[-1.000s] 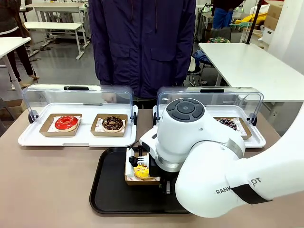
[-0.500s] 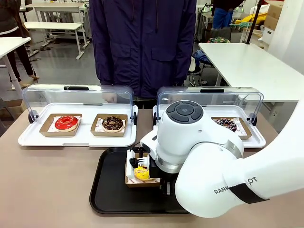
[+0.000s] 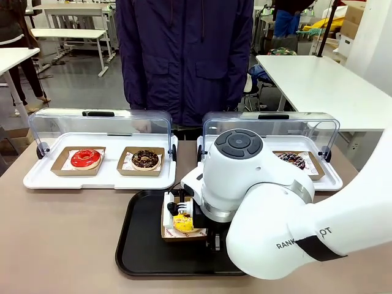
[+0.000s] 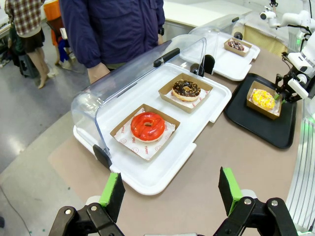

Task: Move the third donut from the left to the tray.
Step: Pick up the Paper togo box containing the Donut indicated by the person and place it on the Handle tray.

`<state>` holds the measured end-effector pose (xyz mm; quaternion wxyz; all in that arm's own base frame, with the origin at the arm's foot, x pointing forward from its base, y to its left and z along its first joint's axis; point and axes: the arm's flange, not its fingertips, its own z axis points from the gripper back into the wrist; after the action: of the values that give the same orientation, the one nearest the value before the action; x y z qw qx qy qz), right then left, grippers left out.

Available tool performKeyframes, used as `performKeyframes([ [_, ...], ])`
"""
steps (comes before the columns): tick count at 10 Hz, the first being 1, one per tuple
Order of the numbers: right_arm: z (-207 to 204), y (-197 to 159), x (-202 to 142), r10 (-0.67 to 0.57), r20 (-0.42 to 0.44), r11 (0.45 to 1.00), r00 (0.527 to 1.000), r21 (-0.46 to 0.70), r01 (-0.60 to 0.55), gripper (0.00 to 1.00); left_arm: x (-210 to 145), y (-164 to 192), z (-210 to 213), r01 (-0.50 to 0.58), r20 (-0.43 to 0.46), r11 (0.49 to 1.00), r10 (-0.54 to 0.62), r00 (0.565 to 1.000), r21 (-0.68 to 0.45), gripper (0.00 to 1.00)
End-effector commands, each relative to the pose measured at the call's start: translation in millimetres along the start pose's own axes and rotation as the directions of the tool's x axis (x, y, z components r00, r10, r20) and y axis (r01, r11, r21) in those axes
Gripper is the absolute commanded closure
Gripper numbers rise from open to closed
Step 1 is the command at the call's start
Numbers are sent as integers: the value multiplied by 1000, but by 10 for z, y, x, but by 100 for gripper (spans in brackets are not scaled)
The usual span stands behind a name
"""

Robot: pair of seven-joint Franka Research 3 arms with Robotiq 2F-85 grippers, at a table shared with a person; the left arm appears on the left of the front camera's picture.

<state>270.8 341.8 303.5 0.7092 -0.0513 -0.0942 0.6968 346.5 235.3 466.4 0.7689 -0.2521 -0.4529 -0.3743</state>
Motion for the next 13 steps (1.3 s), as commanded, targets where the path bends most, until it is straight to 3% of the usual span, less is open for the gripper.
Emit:
performKeyframes([
  [1, 12, 188, -268, 3, -5, 1000, 1000, -17, -3, 0, 14, -9, 13, 10, -4, 1000, -10, 1000, -6, 0],
  [2, 46, 174, -276, 4, -3, 1000, 1000, -7, -5, 0, 14, -9, 13, 10, -4, 1000, -10, 1000, -6, 0],
  [3, 80, 167, -282, 1, -7, 1000, 1000, -5, -1, 9, 14, -9, 13, 10, -4, 1000, -10, 1000, -6, 0],
  [4, 142, 146, -293, 5, 1, 1000, 1000, 4, -5, 0, 14, -9, 13, 10, -4, 1000, -10, 1000, -6, 0],
  [10, 876, 48, -385, 19, 42, 999, 999, -27, -18, 0, 14, -9, 13, 10, -4, 1000, -10, 1000, -6, 0],
  [13, 1023, 12, -441, 45, 71, 999, 997, 15, -46, 0, 14, -9, 13, 10, -4, 1000, -10, 1000, -6, 0],
])
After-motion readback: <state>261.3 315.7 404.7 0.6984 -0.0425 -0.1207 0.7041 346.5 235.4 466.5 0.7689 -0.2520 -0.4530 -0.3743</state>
